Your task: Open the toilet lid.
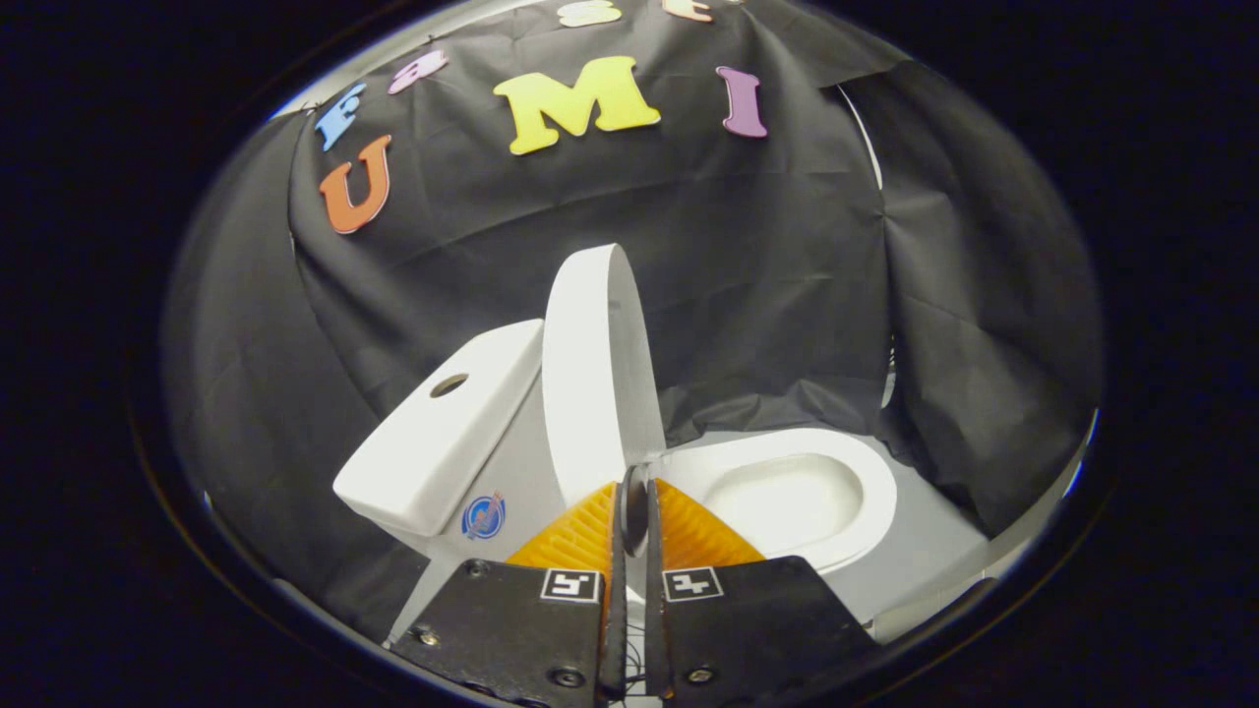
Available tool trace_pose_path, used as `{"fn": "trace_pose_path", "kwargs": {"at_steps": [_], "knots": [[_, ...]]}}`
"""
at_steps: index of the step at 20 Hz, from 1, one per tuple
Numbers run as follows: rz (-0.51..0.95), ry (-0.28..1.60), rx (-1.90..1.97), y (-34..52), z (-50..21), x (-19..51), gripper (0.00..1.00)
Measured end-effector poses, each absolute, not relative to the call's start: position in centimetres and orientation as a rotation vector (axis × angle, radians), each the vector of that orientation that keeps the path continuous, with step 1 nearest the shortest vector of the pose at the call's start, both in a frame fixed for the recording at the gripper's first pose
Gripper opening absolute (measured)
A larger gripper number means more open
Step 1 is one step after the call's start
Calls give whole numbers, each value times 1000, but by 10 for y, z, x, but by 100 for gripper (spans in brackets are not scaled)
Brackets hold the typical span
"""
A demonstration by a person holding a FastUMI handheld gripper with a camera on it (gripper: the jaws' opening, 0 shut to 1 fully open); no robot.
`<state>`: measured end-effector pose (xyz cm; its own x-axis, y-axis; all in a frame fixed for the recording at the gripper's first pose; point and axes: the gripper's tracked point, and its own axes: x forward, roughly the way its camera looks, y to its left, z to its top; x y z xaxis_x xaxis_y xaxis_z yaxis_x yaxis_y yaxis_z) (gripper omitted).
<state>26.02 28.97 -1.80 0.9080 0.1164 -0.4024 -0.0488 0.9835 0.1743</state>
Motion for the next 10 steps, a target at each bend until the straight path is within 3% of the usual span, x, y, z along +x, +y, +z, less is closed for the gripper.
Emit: {"fn": "trace_pose_path", "kwargs": {"at_steps": [10], "knots": [[81, 433, 73, 321, -19, 260, 11]]}}
